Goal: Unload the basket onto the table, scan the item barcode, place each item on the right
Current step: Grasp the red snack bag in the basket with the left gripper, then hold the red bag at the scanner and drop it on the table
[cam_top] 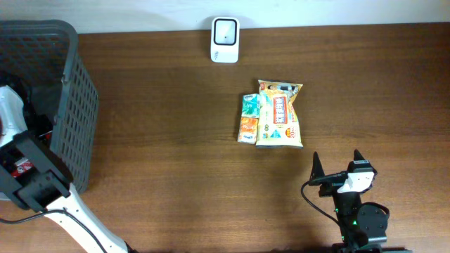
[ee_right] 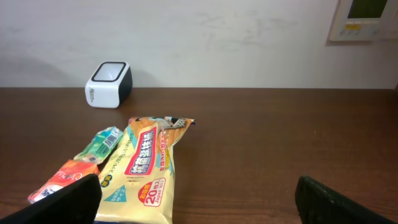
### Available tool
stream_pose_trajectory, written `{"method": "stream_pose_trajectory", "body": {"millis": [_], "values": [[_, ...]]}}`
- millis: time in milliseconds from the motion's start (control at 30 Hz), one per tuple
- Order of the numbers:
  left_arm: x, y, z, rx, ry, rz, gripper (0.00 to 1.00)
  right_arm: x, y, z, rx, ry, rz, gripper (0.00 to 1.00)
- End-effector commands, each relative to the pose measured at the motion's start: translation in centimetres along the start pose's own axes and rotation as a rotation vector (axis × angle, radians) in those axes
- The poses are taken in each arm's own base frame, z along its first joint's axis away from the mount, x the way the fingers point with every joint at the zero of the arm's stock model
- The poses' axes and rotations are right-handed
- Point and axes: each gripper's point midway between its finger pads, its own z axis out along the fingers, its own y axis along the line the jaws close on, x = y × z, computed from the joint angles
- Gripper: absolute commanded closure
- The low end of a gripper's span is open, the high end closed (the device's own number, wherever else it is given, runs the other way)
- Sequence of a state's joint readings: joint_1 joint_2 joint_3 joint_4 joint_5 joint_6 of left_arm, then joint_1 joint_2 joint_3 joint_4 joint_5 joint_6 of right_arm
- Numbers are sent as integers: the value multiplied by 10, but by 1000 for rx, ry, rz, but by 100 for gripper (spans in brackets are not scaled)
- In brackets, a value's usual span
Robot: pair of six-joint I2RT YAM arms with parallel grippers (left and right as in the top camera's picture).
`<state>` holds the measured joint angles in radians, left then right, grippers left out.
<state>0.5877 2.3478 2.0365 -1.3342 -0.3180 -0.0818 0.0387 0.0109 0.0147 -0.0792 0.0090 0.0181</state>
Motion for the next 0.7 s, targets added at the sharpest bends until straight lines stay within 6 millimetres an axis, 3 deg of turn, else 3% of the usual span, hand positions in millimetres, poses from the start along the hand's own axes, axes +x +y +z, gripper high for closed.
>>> {"method": "stream_pose_trajectory", "body": {"millis": [0, 67, 167, 300, 433, 533, 667], "values": [[7, -14, 0, 67, 46, 17, 100, 4, -1, 0, 5, 5, -3, 2], [2, -18, -19, 124, 24, 8, 100, 4, -1, 0, 5, 5, -3, 2], [-10, -22, -77, 255, -76, -13, 100, 4, -1, 0, 5, 5, -3, 2], [-20, -10, -160, 346, -266, -40, 100, 4, -1, 0, 5, 5, -3, 1], [-8, -12, -234, 504, -434, -23, 100, 4, -1, 0, 5, 5, -3, 1], [14, -28, -306, 692, -611, 114, 100, 4, -1, 0, 5, 5, -3, 2], [45, -21, -376, 728, -820, 159, 100, 4, -1, 0, 5, 5, -3, 1]]}}
